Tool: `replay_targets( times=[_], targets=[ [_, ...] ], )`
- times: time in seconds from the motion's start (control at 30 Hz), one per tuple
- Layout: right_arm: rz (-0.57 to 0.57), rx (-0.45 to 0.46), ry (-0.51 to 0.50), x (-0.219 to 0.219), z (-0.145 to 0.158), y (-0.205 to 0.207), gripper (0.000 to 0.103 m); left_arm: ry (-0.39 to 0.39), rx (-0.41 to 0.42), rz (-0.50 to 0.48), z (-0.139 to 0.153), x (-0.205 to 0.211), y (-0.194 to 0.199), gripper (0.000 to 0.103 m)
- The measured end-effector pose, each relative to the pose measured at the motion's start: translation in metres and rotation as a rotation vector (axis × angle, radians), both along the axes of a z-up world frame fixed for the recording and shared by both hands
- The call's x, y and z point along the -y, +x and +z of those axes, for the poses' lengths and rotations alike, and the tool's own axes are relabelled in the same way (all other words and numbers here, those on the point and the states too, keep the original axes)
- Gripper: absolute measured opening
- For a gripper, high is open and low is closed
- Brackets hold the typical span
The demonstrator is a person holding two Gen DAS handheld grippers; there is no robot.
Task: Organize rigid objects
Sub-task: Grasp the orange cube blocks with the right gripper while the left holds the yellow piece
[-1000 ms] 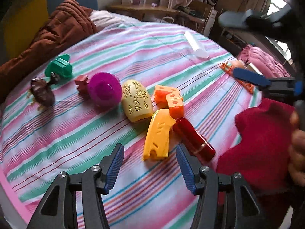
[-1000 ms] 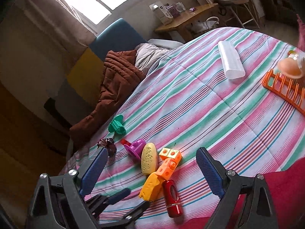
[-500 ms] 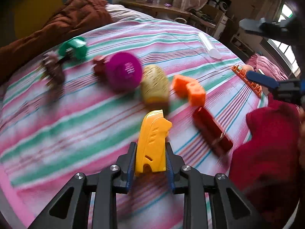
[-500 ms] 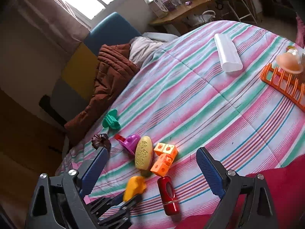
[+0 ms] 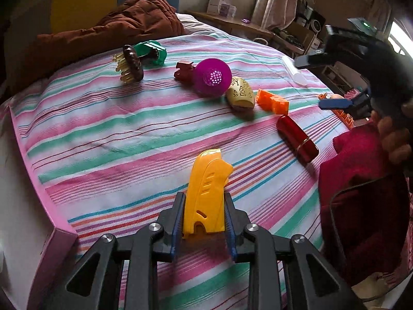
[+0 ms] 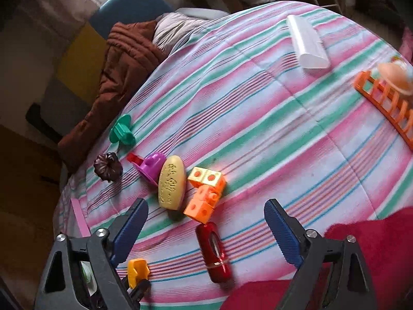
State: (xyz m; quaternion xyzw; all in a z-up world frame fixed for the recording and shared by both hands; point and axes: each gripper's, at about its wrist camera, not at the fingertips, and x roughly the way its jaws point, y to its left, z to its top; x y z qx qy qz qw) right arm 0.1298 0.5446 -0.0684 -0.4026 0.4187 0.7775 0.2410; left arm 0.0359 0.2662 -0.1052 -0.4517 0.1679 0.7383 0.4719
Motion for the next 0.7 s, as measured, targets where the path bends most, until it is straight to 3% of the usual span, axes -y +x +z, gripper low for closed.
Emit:
replay_targets(
  times=[0.2,0.3,0.37,0.43,0.7],
  targets=[
    [0.082,0.154,0.069,0.007,-0.017,-0.041,0.073,0.018,0.026,0.016,-0.001,0.003,-0.003,0.027],
    [0.107,0.240,0.096,0.009,-0.037,-0.056,0.056,0.025,0.037,0.021,-0.003,0.005,-0.004,0.027],
    [0.117,0.285,0.117,0.010,-0.048,-0.061,0.039,0.028,0.039,0.022,-0.004,0.005,-0.004,0.027],
    [0.133,0.302,0.179,0.014,-0.046,-0.065,0.028,0.031,0.041,0.022,-0.005,0.005,-0.005,0.027],
    [0.145,0.315,0.183,0.018,-0.050,-0.066,0.028,0.030,0.026,0.024,-0.004,0.005,-0.003,0.027]
  ],
)
